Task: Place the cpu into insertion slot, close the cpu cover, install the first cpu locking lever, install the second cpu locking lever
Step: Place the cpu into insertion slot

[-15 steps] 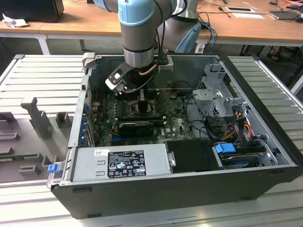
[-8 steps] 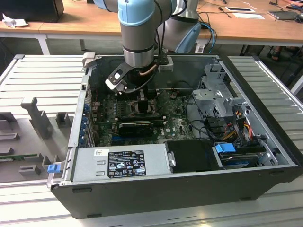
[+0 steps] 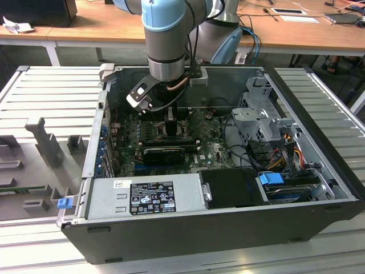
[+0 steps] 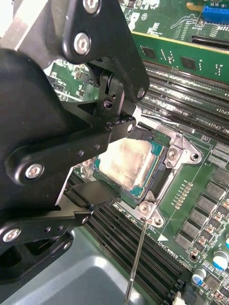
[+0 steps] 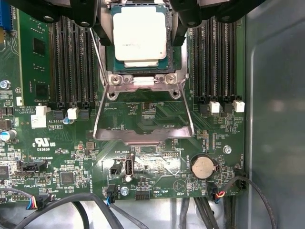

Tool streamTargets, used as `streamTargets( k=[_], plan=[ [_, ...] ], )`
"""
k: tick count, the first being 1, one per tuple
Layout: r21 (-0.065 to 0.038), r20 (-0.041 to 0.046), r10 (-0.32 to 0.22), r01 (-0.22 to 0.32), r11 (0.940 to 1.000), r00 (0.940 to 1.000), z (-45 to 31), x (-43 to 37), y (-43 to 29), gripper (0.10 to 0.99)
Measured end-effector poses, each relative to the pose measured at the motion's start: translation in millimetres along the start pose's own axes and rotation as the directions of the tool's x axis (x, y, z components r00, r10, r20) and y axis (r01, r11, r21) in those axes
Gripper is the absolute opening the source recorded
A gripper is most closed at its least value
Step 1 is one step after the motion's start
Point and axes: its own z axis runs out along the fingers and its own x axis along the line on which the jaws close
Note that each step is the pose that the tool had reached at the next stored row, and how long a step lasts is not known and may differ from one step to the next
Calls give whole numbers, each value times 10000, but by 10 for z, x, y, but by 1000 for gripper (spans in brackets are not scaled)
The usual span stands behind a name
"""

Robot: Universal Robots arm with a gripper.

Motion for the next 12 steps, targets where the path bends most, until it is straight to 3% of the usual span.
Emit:
streamTargets(
  k=[5, 12],
  plan=[
    [0, -7, 6, -6, 10000, 10000, 1, 7, 0, 608],
    [0, -7, 6, -6, 10000, 10000, -124, 10, 11, 608]
  ],
)
